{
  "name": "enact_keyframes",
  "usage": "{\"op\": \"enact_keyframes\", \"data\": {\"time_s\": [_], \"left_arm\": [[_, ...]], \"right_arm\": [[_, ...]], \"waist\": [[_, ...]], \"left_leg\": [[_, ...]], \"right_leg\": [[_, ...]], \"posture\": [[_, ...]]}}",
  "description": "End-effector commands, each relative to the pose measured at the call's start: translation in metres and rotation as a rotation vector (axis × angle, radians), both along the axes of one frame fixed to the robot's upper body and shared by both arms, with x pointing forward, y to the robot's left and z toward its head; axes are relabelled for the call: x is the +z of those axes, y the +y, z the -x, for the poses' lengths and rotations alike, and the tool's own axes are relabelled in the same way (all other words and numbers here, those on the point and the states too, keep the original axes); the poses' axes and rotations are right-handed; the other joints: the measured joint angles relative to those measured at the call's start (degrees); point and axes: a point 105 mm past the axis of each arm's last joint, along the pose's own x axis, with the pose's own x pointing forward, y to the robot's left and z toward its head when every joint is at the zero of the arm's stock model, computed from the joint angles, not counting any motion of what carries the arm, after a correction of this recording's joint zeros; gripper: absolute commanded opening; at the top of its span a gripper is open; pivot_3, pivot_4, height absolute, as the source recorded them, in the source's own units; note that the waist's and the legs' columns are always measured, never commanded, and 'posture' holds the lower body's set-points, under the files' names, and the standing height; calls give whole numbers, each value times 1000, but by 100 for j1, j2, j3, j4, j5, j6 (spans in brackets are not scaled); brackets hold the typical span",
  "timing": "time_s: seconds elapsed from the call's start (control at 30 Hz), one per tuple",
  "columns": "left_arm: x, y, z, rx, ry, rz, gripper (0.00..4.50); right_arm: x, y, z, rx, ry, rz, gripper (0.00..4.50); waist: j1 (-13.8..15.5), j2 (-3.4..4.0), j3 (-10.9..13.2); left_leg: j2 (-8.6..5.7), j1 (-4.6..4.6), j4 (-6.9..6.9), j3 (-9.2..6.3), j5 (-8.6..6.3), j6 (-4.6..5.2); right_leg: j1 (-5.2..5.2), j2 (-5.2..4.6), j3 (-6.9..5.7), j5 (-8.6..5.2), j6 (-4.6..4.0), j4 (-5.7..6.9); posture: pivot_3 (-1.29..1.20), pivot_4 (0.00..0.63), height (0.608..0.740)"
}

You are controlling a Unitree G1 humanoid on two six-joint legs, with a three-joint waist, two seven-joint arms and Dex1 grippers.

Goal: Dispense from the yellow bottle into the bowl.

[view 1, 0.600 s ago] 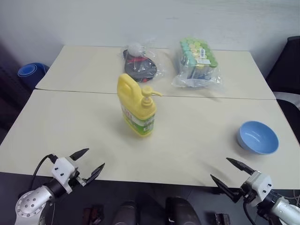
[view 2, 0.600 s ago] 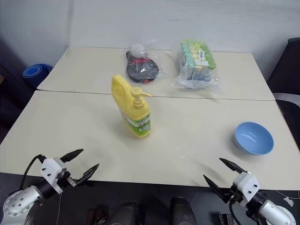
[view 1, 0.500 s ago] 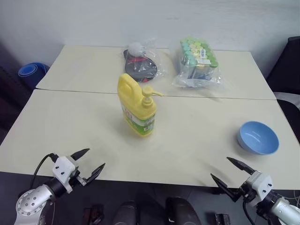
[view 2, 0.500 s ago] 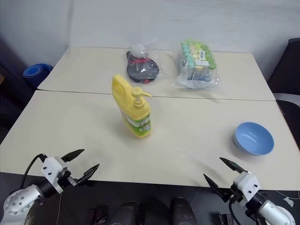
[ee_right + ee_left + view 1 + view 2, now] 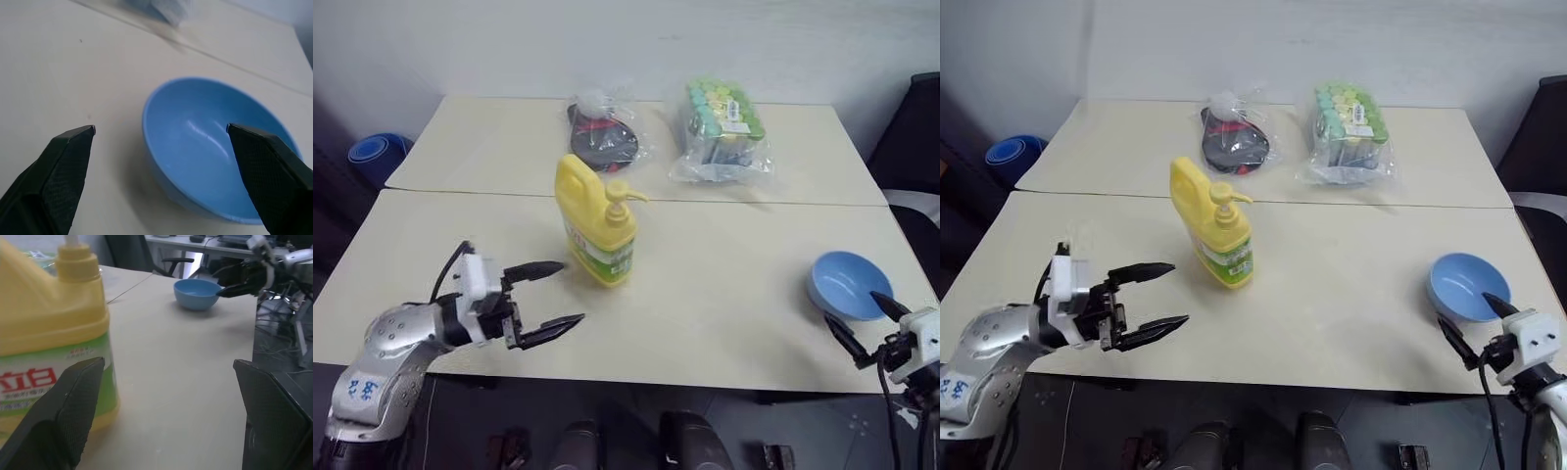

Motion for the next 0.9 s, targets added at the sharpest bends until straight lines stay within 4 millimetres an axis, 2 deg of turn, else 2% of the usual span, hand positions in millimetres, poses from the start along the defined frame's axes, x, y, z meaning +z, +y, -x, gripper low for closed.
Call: {"op": "enact_keyframes", "data": {"time_s": [0.03,0.33,0.5,0.77,0.8,0.9], "left_arm": [[13,-13,9,-92,-7,11,4468],[27,-20,12,-119,-5,34,4468],[33,-17,13,-98,1,60,4500],[44,-14,14,-72,2,109,4500],[45,-13,13,-68,3,111,4500],[45,-12,12,-63,4,111,4500]], "right_arm": [[-7,-6,-12,-15,53,3,4500],[-17,-10,-51,-29,92,16,4500],[-14,-7,-62,-8,70,11,3031],[1,4,-64,76,-12,65,220],[4,6,-64,86,-18,69,54],[8,7,-65,93,-24,81,54]], "waist": [[-2,2,-1],[32,3,0],[37,2,1],[45,2,1],[45,2,1],[41,2,1]], "left_leg": [[0,-1,2,1,3,1],[0,-2,4,1,7,-4],[0,-3,7,1,8,-5],[1,-5,7,-1,9,-7],[1,-5,7,-1,9,-8],[1,-4,7,-1,10,-9]], "right_leg": [[0,0,0,0,0,3],[-2,4,2,1,1,4],[-2,6,2,1,2,4],[-2,8,1,2,3,2],[-2,9,1,2,3,2],[-2,10,2,2,3,3]], "posture": [[0,150,740],[0,150,740],[0,150,740],[0,150,740],[0,150,740],[0,150,740]]}}
